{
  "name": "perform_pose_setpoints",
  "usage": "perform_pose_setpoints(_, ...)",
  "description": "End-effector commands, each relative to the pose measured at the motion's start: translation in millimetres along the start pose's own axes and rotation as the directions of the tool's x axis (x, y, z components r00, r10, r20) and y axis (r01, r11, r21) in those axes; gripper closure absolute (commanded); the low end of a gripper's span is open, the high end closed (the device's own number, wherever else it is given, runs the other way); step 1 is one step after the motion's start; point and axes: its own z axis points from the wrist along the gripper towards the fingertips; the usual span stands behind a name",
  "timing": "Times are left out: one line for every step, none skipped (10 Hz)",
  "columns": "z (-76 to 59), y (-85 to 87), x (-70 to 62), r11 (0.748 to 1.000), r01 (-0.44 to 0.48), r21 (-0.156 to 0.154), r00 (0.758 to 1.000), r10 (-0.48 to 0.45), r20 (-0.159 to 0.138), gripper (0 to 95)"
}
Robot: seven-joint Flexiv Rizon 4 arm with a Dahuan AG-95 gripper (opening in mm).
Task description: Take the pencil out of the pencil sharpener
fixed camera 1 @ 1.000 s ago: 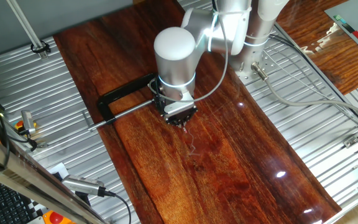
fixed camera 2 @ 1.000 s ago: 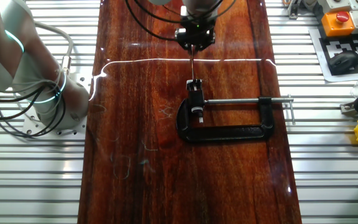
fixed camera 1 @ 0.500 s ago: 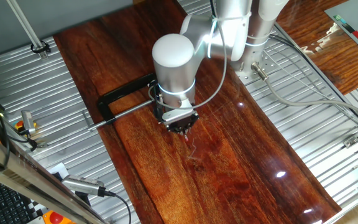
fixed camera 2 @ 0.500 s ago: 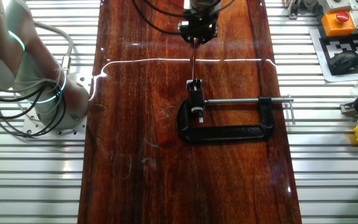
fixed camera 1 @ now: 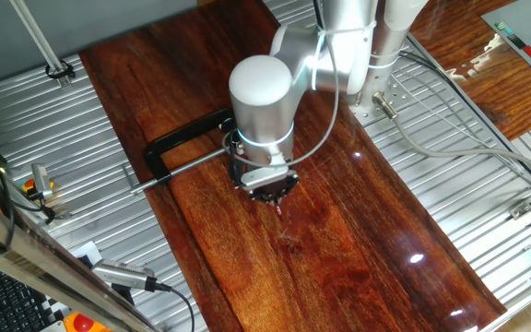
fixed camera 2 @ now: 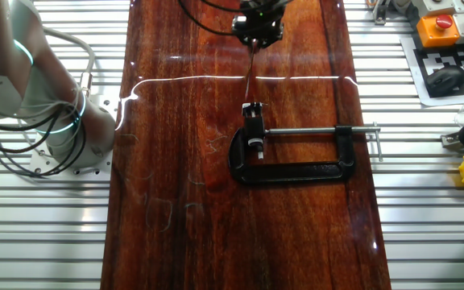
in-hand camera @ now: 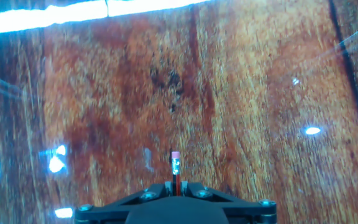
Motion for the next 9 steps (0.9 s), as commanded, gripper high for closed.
perform_pose_setpoints(-2.4,-4.7,-3.0,1.000,-0.030,0.005,0.999,0.030,-0.011,95.0)
perform_pose_setpoints(-1.7,-9.7,-6.2,0.999,-0.052,0.005,0.999,0.052,-0.017,95.0)
perform_pose_setpoints(1.3,-13.7,-8.3,0.998,-0.057,0.006,0.998,0.057,-0.023,95.0)
perform_pose_setpoints(4.8,-16.7,-9.7,0.998,-0.064,0.007,0.998,0.064,-0.023,95.0)
perform_pose_setpoints(10.3,-20.4,-11.1,0.998,-0.069,0.008,0.997,0.070,-0.026,95.0)
perform_pose_setpoints(13.0,-22.0,-11.9,0.998,-0.070,0.009,0.997,0.070,-0.027,95.0)
perform_pose_setpoints(15.7,-23.0,-12.2,0.998,-0.069,0.009,0.997,0.069,-0.027,95.0)
perform_pose_setpoints(19.6,-23.5,-12.0,0.998,-0.066,0.010,0.997,0.067,-0.026,95.0)
perform_pose_setpoints(21.5,-23.5,-11.7,0.998,-0.063,0.010,0.998,0.064,-0.024,95.0)
